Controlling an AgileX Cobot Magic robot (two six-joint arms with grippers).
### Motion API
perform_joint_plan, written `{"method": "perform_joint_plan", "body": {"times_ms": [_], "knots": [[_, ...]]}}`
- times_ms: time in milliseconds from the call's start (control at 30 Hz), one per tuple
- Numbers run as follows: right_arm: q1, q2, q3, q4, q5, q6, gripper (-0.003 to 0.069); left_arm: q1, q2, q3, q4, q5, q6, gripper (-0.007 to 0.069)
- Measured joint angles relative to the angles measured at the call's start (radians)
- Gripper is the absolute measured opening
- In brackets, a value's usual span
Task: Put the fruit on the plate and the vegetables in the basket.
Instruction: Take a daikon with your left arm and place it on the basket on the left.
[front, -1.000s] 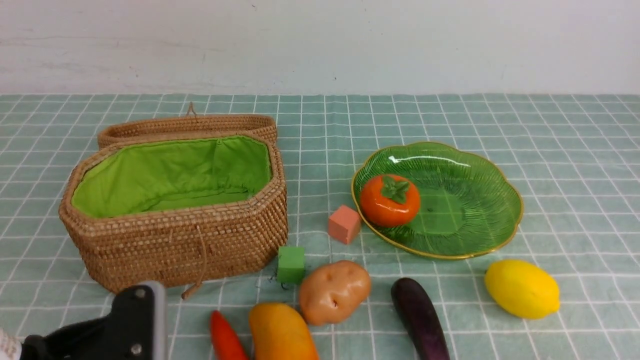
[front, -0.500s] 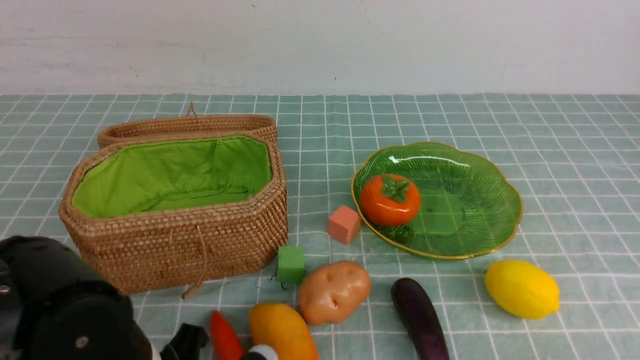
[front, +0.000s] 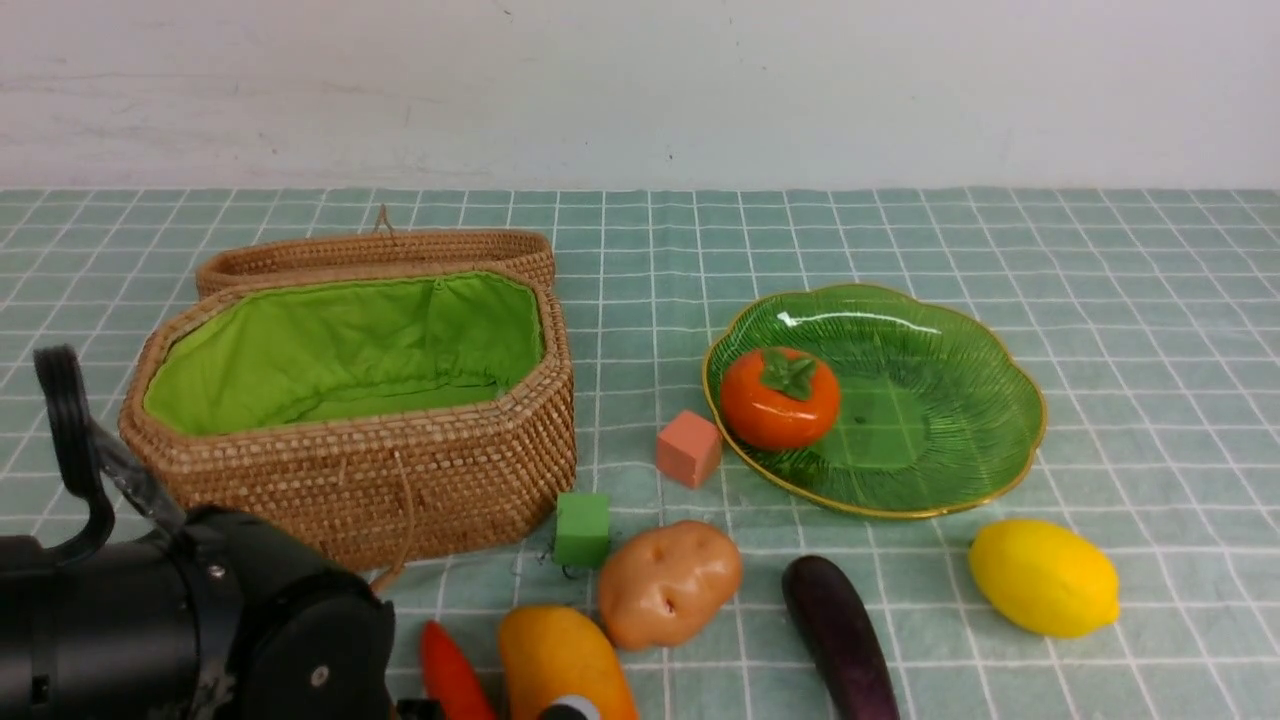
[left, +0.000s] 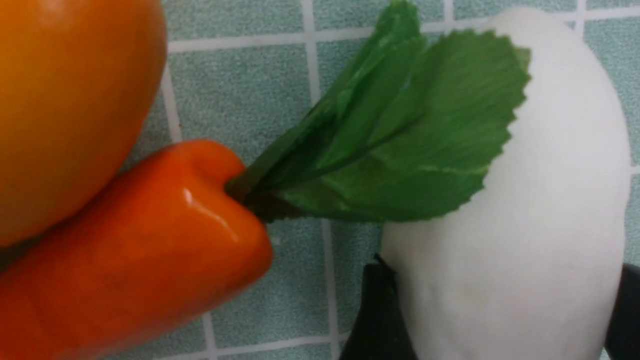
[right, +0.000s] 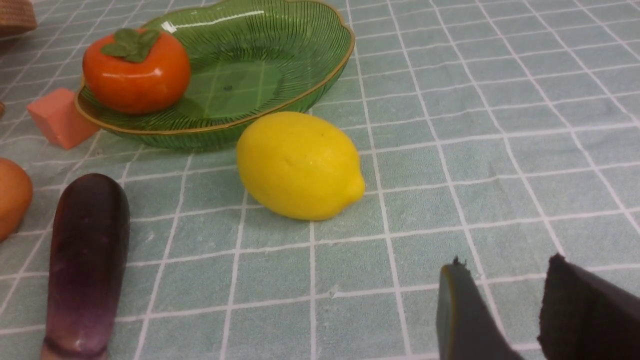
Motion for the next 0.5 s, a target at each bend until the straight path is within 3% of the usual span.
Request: {"method": "perform_joint_plan", "body": {"times_ms": [500], "knots": [[0.000,0.000,0.000,0.000,0.000,0.000,0.0242,0.000,-0.128,-0.003,0.038,0.110,-0.049,0.0510]]}}
